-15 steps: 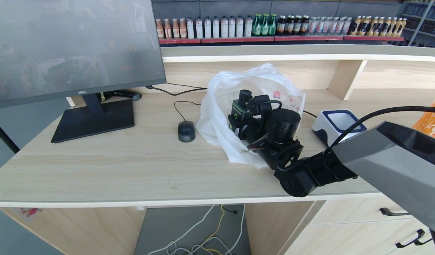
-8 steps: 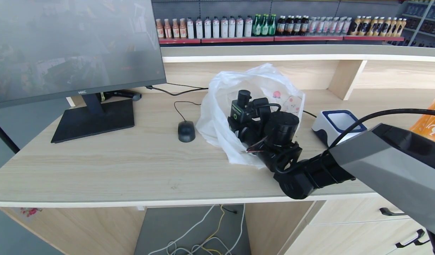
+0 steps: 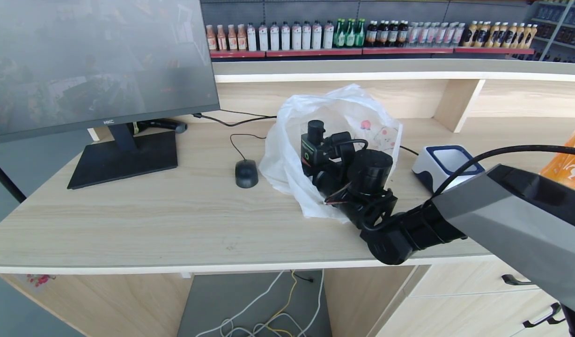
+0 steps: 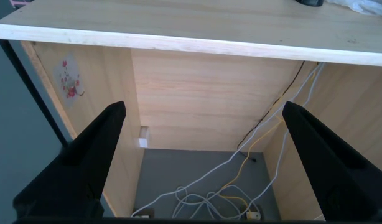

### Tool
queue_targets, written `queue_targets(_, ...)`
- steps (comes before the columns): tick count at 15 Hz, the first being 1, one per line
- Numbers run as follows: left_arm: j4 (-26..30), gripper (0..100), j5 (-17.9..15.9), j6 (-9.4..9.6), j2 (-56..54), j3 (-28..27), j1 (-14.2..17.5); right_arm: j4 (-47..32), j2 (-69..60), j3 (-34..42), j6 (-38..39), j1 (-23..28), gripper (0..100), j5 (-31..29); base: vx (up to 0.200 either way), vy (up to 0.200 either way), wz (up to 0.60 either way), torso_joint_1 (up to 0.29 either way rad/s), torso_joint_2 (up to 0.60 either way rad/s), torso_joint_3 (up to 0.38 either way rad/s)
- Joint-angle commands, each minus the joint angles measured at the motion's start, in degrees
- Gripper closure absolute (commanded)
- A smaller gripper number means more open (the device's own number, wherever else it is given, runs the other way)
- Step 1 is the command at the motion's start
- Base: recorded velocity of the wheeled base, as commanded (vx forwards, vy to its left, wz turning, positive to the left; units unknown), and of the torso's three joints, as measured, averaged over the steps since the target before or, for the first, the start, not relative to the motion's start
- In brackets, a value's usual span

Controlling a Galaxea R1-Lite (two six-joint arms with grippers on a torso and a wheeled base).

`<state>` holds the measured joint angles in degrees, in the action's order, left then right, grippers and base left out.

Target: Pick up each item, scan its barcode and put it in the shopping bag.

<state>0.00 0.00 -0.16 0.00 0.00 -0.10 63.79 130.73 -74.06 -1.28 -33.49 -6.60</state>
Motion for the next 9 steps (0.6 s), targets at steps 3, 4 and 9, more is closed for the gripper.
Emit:
queue_targets(3,0.0,0,0.0,-0.02,0.0,0.0,0.0,1.0,-2.1,0.1,-0.3,0.1,0,0.2,0.0,0.0,0.0,0.0,0.0,0.0)
queue_targets(4,0.0,0,0.0,-0.02,0.0,0.0,0.0,1.0,-2.8,0.4,-0.7,0.1,0,0.2,0.0,0.0,0.0,0.0,0.0,0.0)
queue_targets(9,0.0,0,0.0,-0.02,0.0,0.0,0.0,1.0,-8.6,3.9,-2.8,-0.1,0,0.5,0.0,0.0,0.0,0.0,0.0,0.0)
